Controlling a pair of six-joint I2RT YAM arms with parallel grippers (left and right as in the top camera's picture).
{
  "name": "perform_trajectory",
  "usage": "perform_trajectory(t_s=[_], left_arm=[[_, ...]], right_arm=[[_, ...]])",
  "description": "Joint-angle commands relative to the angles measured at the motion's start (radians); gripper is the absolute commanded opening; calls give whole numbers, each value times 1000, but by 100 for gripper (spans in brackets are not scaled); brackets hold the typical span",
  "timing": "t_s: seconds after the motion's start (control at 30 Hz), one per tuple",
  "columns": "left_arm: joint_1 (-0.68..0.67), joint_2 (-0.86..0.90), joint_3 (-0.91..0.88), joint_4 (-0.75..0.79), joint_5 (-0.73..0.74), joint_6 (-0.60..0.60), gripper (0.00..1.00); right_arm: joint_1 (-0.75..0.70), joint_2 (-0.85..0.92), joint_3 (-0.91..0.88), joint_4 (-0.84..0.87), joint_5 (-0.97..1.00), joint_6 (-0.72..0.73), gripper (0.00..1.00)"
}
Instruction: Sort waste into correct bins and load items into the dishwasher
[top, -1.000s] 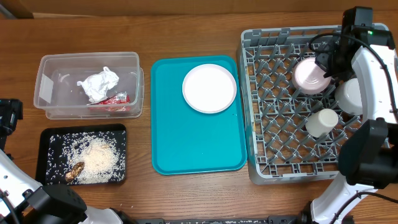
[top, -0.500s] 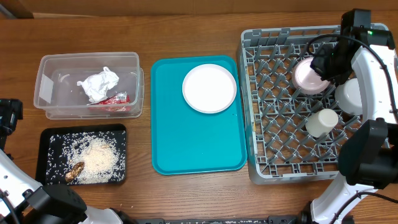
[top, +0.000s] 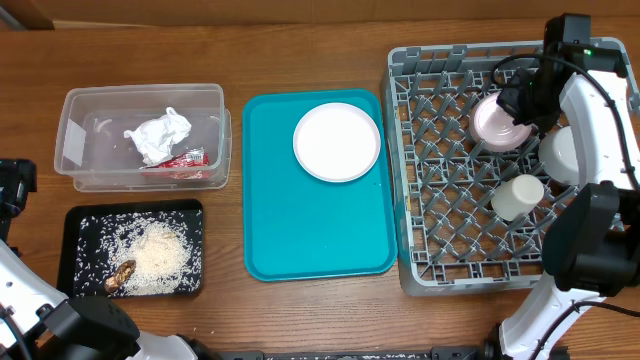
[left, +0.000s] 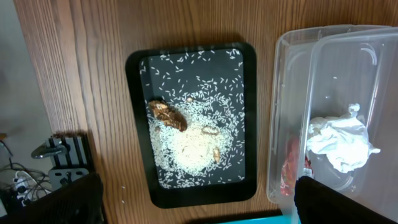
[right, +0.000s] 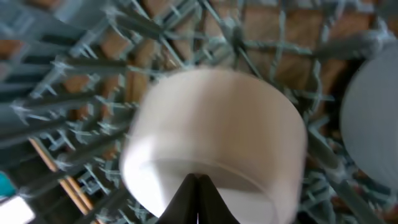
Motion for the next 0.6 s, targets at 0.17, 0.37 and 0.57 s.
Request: perform_trajectory(t_s=[0.17, 0.37, 0.57], left_arm=[[5, -8, 13, 1, -11, -21, 100], [5, -8, 13, 1, -10, -21, 100], [5, -8, 13, 1, -10, -21, 100]], right_arm=[[-14, 25, 93, 56, 111, 4, 4], [-14, 19, 203, -14, 166, 4, 4], [-4, -8, 277, -108, 79, 4, 4]])
